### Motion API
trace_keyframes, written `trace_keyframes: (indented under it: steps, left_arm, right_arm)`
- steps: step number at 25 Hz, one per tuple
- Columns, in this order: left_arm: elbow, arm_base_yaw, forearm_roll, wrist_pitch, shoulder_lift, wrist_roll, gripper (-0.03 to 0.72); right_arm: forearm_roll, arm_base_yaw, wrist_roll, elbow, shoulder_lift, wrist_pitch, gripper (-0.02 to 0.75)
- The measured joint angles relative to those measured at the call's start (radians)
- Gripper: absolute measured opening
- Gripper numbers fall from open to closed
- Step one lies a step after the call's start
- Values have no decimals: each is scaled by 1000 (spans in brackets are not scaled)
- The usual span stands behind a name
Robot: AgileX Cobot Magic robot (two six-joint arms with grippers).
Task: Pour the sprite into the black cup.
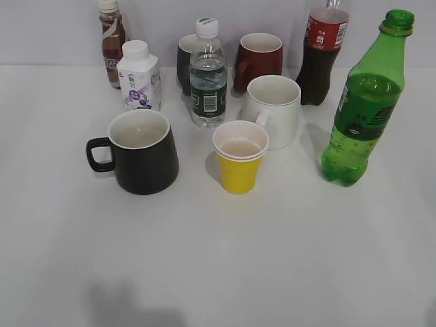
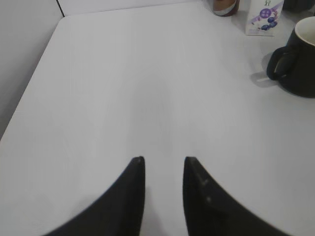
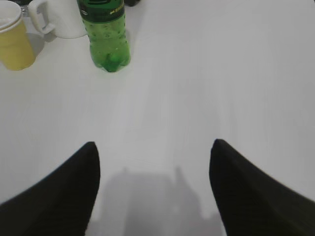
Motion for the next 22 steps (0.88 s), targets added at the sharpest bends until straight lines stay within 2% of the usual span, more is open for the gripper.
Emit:
trace_keyframes:
  steps: [7, 11, 16, 22]
  left_arm:
    - [-11, 0, -24, -31, 0, 0, 215]
    - [-16, 0, -31, -348, 44, 0, 215]
    - [62, 0, -53, -830, 213, 0, 215]
    - [83, 0, -55, -1030, 496, 0, 222]
  right_arm:
    - [1, 0, 0, 0, 0, 0, 519]
    - [2, 0, 0, 0, 0, 0, 519]
    - [2, 0, 0, 0, 0, 0, 519]
    - [2, 0, 0, 0, 0, 0, 519]
